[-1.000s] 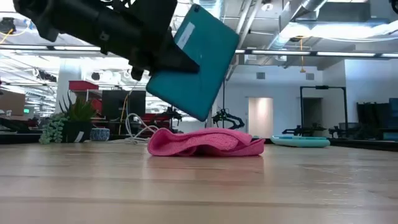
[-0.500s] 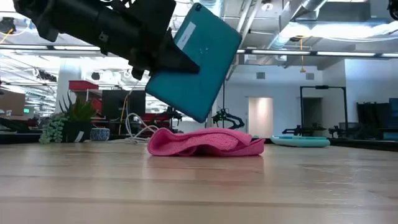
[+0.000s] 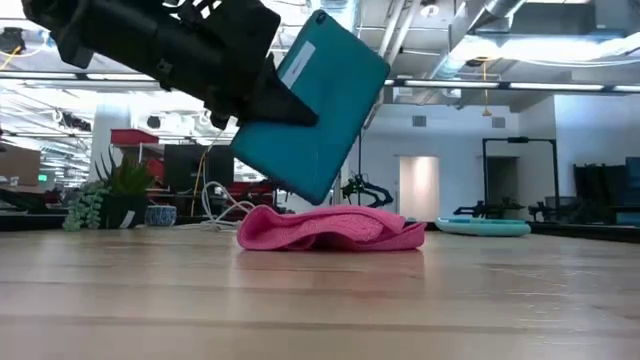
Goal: Apply microfiber cloth
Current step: Wipe the back of the cellphone with the pink microfiber cloth
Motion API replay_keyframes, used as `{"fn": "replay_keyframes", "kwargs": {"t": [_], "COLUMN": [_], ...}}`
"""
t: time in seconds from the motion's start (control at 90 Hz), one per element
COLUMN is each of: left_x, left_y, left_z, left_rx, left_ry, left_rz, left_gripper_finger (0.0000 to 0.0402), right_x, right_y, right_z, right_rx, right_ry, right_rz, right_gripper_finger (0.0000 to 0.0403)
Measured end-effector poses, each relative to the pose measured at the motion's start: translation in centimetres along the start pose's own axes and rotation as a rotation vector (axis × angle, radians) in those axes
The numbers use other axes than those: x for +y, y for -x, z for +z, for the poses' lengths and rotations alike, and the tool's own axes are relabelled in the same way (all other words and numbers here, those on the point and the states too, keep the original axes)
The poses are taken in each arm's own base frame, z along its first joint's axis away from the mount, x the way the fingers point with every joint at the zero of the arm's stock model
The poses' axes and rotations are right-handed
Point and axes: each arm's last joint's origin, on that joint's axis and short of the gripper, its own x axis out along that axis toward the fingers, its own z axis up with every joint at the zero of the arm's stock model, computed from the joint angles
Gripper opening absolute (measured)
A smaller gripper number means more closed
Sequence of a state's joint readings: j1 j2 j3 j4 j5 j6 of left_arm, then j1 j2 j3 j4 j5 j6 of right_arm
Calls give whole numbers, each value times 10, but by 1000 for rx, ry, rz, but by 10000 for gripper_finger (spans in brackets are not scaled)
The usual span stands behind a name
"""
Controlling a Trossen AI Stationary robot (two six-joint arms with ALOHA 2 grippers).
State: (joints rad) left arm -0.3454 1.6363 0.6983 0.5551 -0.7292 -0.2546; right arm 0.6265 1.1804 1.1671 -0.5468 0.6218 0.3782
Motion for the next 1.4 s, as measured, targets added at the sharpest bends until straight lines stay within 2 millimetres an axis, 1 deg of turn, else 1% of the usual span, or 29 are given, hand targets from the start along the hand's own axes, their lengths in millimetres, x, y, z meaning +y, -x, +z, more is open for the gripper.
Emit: {"fn": "replay_keyframes", "kwargs": {"t": [0.089,0.144,0.222,0.289,0.344,0.467,0.6,0.733,0.8,0.944,1.022,1.111,1.2,1.4], "left_x": [0,0,1,1,2,2,2,4,6,10,12,18,23,23], "left_y": [0,0,0,0,0,0,1,3,4,5,3,-2,-5,-5], "left_z": [0,-1,-2,-4,-6,-7,-5,3,5,9,10,8,4,4], "left_rx": [2,4,19,34,46,60,52,21,23,27,38,81,130,127], "left_ry": [-2,-4,-5,2,3,13,46,80,84,117,136,126,124,127], "left_rz": [0,1,5,9,13,17,14,9,12,16,-13,-36,-18,-24], "left_gripper_finger": [13,13,13,13,13,13,13,13,13,13,13,13,13,13], "right_x": [-10,-14,-13,-9,-6,-2,-6,-14,-17,-20,-19,-18,-16,-11], "right_y": [-31,-50,-77,-94,-104,-119,-127,-127,-126,-126,-127,-126,-125,-123], "right_z": [0,-6,-27,-49,-64,-90,-117,-149,-156,-163,-162,-161,-161,-162], "right_rx": [80,120,190,258,298,309,306,304,295,308,295,285,285,278], "right_ry": [22,39,73,83,79,34,-33,-112,-146,-185,-193,-195,-183,-174], "right_rz": [35,14,-20,1,8,17,8,-4,-8,-25,-19,-10,-4,11], "right_gripper_finger": [209,207,205,203,201,197,193,191,191,191,191,191,191,191]}}
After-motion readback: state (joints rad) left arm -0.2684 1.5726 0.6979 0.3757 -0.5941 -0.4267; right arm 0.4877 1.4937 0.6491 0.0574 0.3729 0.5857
